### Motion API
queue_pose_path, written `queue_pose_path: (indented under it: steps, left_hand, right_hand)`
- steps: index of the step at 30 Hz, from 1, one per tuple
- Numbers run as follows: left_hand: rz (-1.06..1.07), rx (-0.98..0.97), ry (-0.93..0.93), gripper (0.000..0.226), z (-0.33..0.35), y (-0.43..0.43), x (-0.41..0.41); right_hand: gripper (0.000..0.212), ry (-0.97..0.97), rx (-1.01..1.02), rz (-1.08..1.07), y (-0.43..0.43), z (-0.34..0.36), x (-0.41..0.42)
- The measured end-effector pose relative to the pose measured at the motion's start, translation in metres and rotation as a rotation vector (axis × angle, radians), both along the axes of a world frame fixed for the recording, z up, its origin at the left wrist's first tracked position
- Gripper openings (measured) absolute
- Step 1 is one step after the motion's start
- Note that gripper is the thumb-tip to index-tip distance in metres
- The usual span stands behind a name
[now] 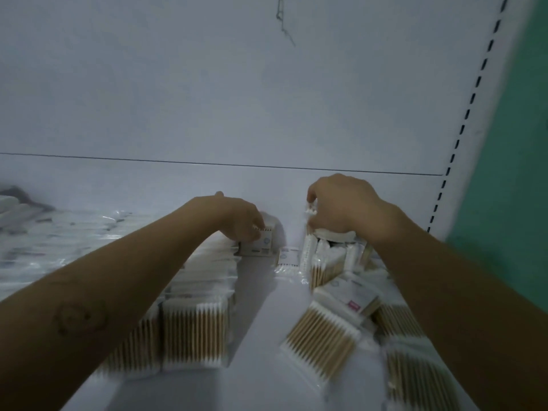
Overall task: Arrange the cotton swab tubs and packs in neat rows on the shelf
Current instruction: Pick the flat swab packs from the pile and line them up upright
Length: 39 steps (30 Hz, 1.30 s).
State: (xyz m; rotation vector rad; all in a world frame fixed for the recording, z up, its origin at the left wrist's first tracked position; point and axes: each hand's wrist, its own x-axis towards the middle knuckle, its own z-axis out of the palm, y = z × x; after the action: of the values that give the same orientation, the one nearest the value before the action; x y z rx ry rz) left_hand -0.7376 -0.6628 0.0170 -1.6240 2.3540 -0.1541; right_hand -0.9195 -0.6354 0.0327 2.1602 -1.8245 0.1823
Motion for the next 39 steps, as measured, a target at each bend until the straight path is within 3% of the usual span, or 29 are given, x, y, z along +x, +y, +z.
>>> queue_pose_path:
  steps: [3, 6, 9, 11, 13, 18, 21, 24, 28, 31, 33, 36, 39]
  left_hand:
    - [-0.009, 0.017, -0.016, 0.043, -0.001, 0.000, -0.002]
    - [0.004, 0.030, 0.037, 0.042, 0.003, -0.002, 0.003]
    - [0.018, -0.060, 0.102, 0.043, 0.012, 0.002, 0.007]
    - [-0.002, -0.145, 0.139, 0.046, 0.016, 0.011, 0.009]
    - [-0.027, -0.227, 0.196, 0.054, 0.016, 0.022, 0.012]
    - [-0.136, -0.386, 0.618, 0.079, 0.002, 0.054, 0.025]
    - [-0.228, -0.465, 0.972, 0.048, -0.011, 0.057, 0.032]
    - [-0.152, -0.465, 1.241, 0.016, -0.011, 0.055, 0.047]
    - [-0.122, -0.434, 1.304, 0.021, 0.005, 0.061, 0.073]
    - [-0.094, -0.434, 1.264, 0.023, 0.006, 0.068, 0.082]
    - [-0.034, -0.419, 1.137, 0.028, 0.001, 0.068, 0.086]
    - [0.060, -0.482, 0.786, 0.043, -0.009, 0.064, 0.092]
    - [0.041, -0.529, 0.590, 0.039, -0.021, 0.064, 0.093]
  right_hand:
    - [0.029, -0.078, -0.139, 0.005, -0.002, 0.003, -0.007]
    - [0.027, -0.289, -0.223, 0.047, -0.001, 0.014, -0.013]
    - [0.024, -0.683, -0.193, 0.170, 0.007, 0.030, -0.015]
    - [0.013, -1.018, -0.057, 0.241, 0.015, 0.037, -0.013]
    - [0.008, -1.178, 0.051, 0.254, 0.020, 0.036, -0.006]
    - [0.017, -1.443, 0.071, 0.194, 0.018, 0.026, 0.020]
    - [0.025, -1.638, 0.121, 0.222, 0.022, 0.024, 0.040]
    - [0.030, -1.643, 0.138, 0.246, 0.030, 0.016, 0.057]
    - [0.023, -1.476, -0.012, 0.364, 0.035, 0.009, 0.081]
    - [0.042, -1.380, -0.060, 0.414, 0.039, 0.000, 0.096]
    - [0.039, -1.339, -0.092, 0.390, 0.040, -0.002, 0.100]
    - [0.026, -1.201, -0.208, 0.238, 0.028, -0.008, 0.097]
    - [0.027, -0.982, -0.294, 0.024, 0.010, -0.025, 0.082]
